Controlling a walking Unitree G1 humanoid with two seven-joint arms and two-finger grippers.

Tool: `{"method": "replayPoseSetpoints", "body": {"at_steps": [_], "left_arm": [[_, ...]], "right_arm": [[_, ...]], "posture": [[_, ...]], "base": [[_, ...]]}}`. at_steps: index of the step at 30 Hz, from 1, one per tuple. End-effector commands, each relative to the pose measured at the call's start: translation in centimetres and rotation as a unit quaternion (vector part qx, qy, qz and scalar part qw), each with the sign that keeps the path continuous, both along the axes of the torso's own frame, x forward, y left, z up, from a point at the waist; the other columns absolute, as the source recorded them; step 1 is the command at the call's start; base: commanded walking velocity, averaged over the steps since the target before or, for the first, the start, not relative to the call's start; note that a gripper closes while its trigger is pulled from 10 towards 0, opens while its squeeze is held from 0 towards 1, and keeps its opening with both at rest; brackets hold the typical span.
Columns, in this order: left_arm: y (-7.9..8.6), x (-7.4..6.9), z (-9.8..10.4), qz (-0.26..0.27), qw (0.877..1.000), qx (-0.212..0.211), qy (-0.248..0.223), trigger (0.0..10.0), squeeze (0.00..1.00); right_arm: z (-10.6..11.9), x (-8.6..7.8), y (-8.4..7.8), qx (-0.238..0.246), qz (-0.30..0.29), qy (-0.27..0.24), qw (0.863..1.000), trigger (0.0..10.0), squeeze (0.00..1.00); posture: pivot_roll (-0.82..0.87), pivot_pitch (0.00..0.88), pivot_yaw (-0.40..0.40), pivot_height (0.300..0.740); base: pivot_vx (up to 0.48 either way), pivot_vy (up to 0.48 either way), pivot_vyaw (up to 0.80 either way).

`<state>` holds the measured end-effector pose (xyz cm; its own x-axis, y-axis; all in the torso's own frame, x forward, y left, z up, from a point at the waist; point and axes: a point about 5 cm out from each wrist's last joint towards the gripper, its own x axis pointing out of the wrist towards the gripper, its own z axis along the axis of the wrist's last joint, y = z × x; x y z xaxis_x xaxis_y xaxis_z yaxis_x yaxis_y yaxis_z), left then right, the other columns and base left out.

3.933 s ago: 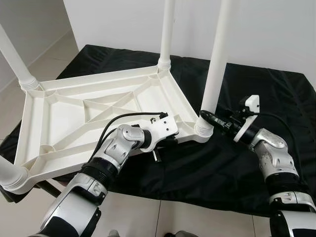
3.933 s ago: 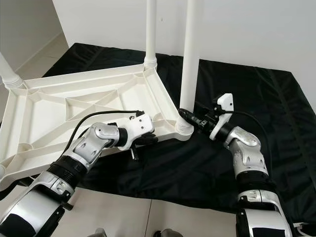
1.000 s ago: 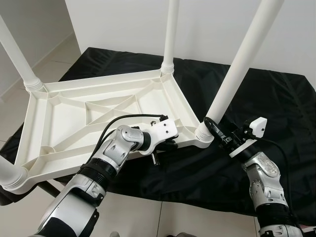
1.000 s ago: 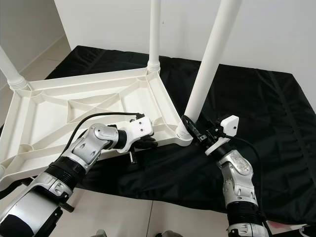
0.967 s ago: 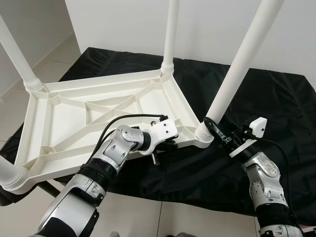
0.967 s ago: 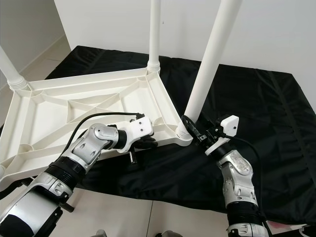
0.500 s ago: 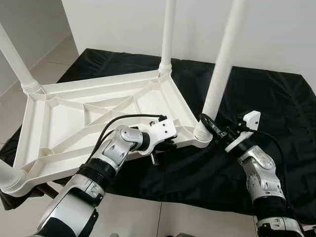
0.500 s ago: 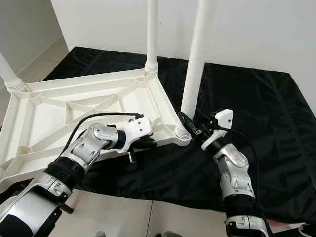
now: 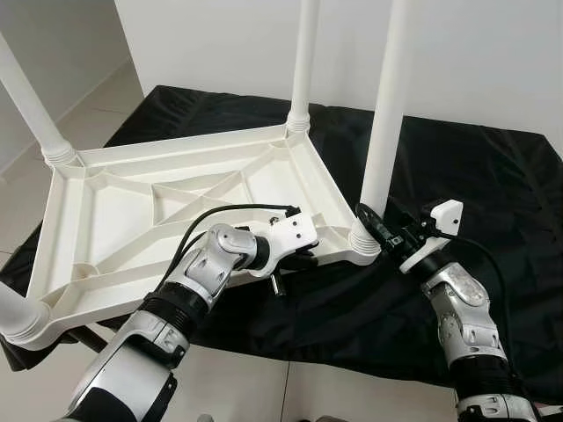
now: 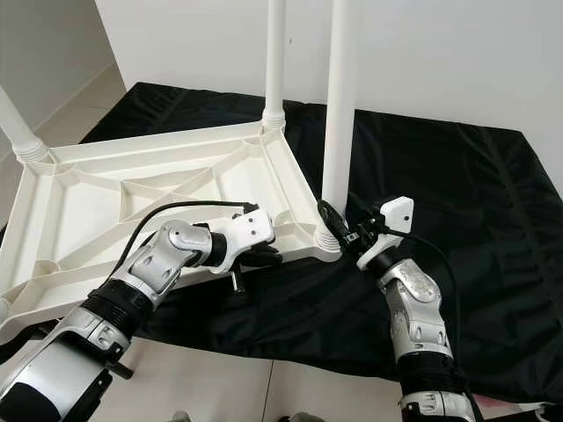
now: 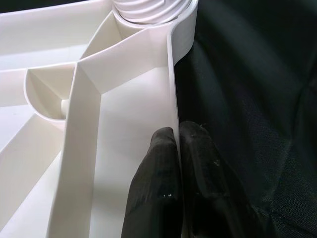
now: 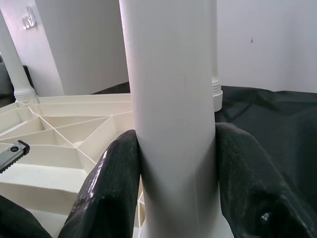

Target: Building children table

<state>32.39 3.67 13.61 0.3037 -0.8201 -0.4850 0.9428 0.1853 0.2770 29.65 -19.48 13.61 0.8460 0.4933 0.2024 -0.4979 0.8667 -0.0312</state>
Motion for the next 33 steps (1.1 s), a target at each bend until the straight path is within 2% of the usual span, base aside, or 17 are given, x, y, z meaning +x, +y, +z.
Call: {"method": "replayPoseSetpoints", "body": {"at_steps": [1, 9, 12, 24, 33], "left_arm": [[0.1, -0.1, -0.4, 0.0, 1.0, 0.019, -0.004, 10.0, 0.0], [0.0, -0.1, -0.3, -0.004, 1.0, 0.021, -0.004, 10.0, 0.0], [0.0, -0.1, -0.3, -0.005, 1.0, 0.022, -0.004, 10.0, 0.0], [0.0, -0.1, -0.3, -0.006, 1.0, 0.022, -0.004, 10.0, 0.0], [0.0, -0.1, -0.3, -0.006, 1.0, 0.023, -0.005, 10.0, 0.0]], "right_arm": [[-4.0, -1.2, 0.0, 0.012, -0.002, 0.09, 0.996, 10.0, 0.0], [-4.9, -2.0, -0.6, 0.072, -0.014, 0.102, 0.992, 10.0, 0.0], [-5.1, -2.1, -0.6, 0.076, -0.015, 0.105, 0.991, 10.0, 0.0], [-5.7, -2.7, 0.1, 0.025, 0.003, 0.099, 0.995, 10.0, 0.0], [-5.6, -2.7, 0.3, 0.023, 0.004, 0.093, 0.995, 10.0, 0.0]], "posture": [[-0.08, 0.047, 0.014, 0.74], [-0.08, 0.042, 0.021, 0.74], [-0.08, 0.041, 0.021, 0.74], [-0.08, 0.035, 0.019, 0.74], [-0.08, 0.034, 0.019, 0.74]], "base": [[0.0, 0.0, 0.0], [0.0, 0.0, 0.0], [0.0, 0.0, 0.0], [0.0, 0.0, 0.0], [0.0, 0.0, 0.0]]}}
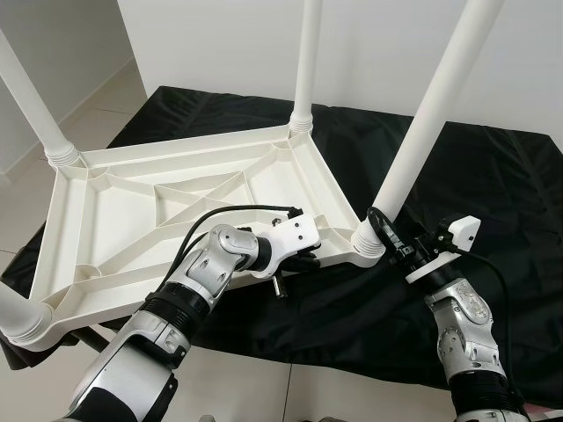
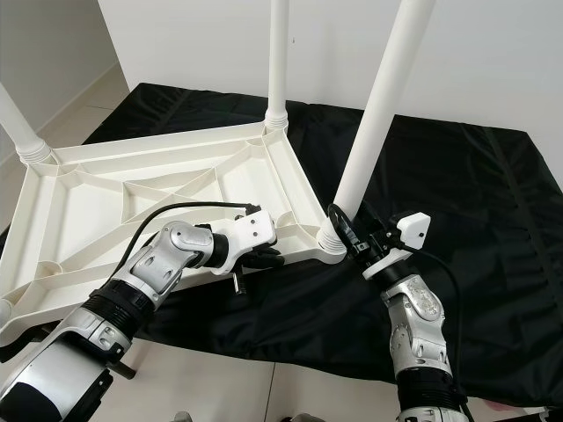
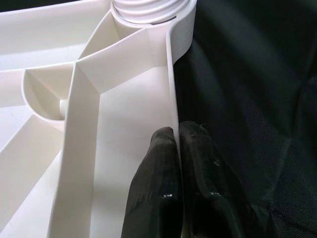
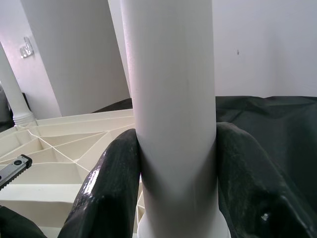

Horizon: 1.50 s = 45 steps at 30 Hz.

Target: Building children table

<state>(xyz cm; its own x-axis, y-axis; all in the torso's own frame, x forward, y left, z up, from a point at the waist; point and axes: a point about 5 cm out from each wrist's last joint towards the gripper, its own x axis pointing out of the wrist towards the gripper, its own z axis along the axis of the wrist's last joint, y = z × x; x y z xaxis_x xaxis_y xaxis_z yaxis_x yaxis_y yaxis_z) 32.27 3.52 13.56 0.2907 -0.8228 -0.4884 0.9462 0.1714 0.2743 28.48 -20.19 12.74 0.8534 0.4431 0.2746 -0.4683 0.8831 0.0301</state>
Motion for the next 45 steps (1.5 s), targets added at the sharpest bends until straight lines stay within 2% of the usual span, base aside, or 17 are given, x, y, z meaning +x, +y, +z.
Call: {"method": "replayPoseSetpoints", "body": {"at_steps": [1, 4, 11, 33, 45], "left_arm": [[0.1, 0.0, -0.2, 0.0, 1.0, 0.021, -0.008, 10.0, 0.0], [0.1, 0.0, -0.1, 0.0, 1.0, 0.02, -0.008, 10.0, 0.0], [0.1, 0.1, -0.1, 0.002, 1.0, 0.019, -0.007, 10.0, 0.0], [0.1, 0.1, 0.0, 0.002, 1.0, 0.018, -0.006, 10.0, 0.0], [0.1, 0.1, 0.0, 0.001, 1.0, 0.019, -0.007, 10.0, 0.0]], "right_arm": [[-4.7, -1.6, 1.1, -0.016, 0.024, 0.11, 0.994, 10.0, 0.0], [-4.5, -2.2, 2.0, -0.024, 0.017, 0.096, 0.995, 10.0, 0.0], [-4.4, -2.5, 2.5, -0.026, 0.018, 0.088, 0.996, 10.0, 0.0], [-4.1, -2.7, 2.9, -0.032, 0.006, 0.08, 0.996, 10.0, 0.0], [-3.8, -2.6, 3.0, -0.022, -0.038, 0.07, 0.997, 10.0, 0.0]], "posture": [[-0.08, 0.034, 0.019, 0.74], [-0.09, 0.045, 0.02, 0.74], [-0.08, 0.05, 0.017, 0.74], [-0.09, 0.052, 0.019, 0.74], [-0.09, 0.05, 0.019, 0.74]], "base": [[0.0, 0.0, 0.0], [0.0, 0.0, 0.0], [0.0, 0.0, 0.0], [0.0, 0.0, 0.0], [0.0, 0.0, 0.0]]}}
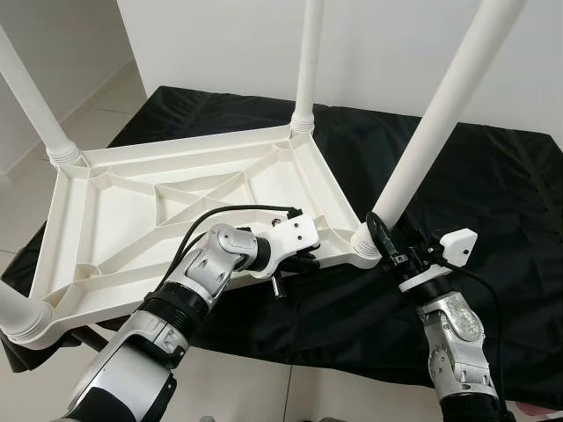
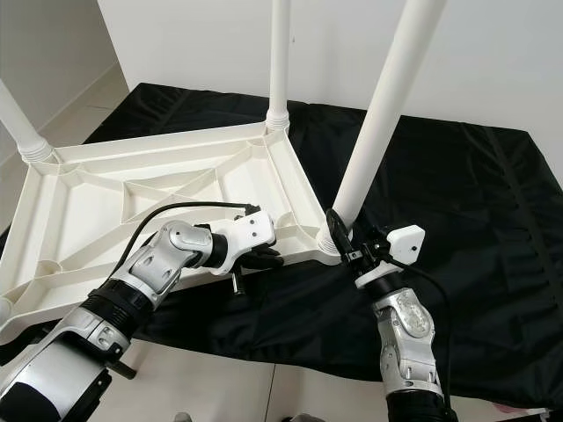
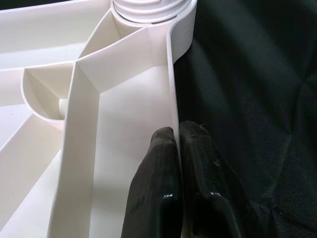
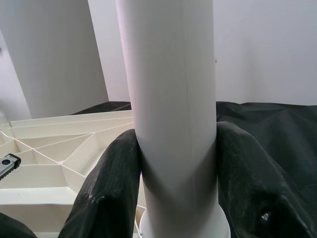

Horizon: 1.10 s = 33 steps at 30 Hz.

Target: Building children table

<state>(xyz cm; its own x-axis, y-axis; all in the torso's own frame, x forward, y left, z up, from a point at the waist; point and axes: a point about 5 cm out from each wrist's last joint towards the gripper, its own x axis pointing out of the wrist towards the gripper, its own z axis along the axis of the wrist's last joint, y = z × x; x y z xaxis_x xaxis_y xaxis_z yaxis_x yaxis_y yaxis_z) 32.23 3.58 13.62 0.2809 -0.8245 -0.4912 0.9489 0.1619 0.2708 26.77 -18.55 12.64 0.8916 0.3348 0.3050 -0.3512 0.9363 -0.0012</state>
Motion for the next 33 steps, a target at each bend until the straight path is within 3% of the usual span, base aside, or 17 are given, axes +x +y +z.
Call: {"method": "replayPoseSetpoints", "body": {"at_steps": [1, 33], "left_arm": [[0.0, 0.1, 0.0, 0.005, 1.0, 0.018, -0.009, 10.0, 0.0], [0.0, 0.1, 0.0, 0.002, 1.0, 0.02, -0.01, 10.0, 0.0]], "right_arm": [[-3.7, -1.0, 1.4, -0.009, 0.023, 0.091, 0.996, 10.0, 0.0], [-2.4, -1.0, 2.7, 0.004, -0.062, 0.059, 0.996, 10.0, 0.0]], "posture": [[-0.09, 0.05, 0.019, 0.74], [-0.09, 0.04, 0.025, 0.74]], "base": [[0.0, 0.0, 0.0], [0.0, 0.0, 0.0]]}}
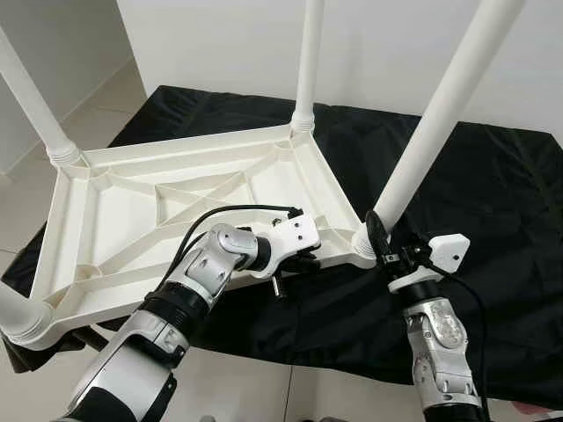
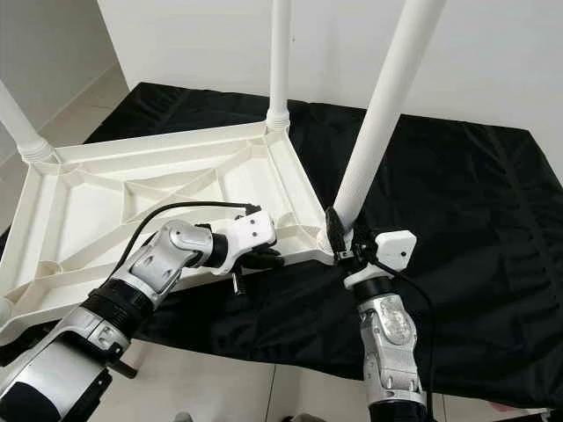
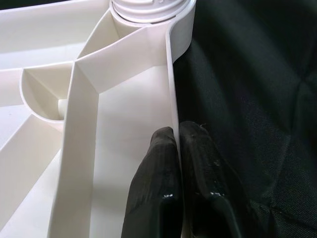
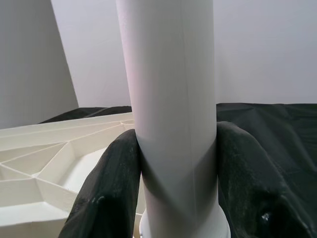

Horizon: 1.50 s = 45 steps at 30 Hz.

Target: Building children table

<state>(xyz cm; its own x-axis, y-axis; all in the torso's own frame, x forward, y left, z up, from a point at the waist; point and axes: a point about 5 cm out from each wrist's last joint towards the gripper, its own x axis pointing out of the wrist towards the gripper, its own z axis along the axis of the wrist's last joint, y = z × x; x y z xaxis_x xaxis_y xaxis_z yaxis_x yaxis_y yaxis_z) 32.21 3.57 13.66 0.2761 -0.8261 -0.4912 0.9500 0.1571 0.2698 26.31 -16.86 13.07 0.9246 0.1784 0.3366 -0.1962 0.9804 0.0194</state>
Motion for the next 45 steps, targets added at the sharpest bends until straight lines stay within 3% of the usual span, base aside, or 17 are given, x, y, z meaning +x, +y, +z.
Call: {"method": "replayPoseSetpoints", "body": {"at_steps": [1, 23, 45], "left_arm": [[0.0, 0.2, 0.0, 0.004, 1.0, 0.02, -0.011, 10.0, 0.0], [0.3, 0.4, 0.1, 0.01, 1.0, 0.02, -0.011, 10.0, 0.0], [1.0, 0.5, 0.4, 0.013, 0.999, 0.026, -0.012, 10.0, 0.0]], "right_arm": [[-2.8, -0.5, 1.0, -0.01, 0.014, 0.071, 0.997, 10.0, 0.0], [-2.6, -0.5, 1.8, -0.008, -0.067, 0.076, 0.995, 10.0, 0.0], [-3.2, -1.0, 2.7, -0.003, -0.185, 0.094, 0.978, 10.0, 0.0]], "posture": [[-0.08, 0.042, 0.025, 0.74], [-0.08, 0.055, 0.024, 0.74], [-0.06, 0.064, 0.04, 0.74]], "base": [[0.0, 0.0, 0.0], [0.0, 0.0, 0.0], [0.0, 0.0, 0.0]]}}
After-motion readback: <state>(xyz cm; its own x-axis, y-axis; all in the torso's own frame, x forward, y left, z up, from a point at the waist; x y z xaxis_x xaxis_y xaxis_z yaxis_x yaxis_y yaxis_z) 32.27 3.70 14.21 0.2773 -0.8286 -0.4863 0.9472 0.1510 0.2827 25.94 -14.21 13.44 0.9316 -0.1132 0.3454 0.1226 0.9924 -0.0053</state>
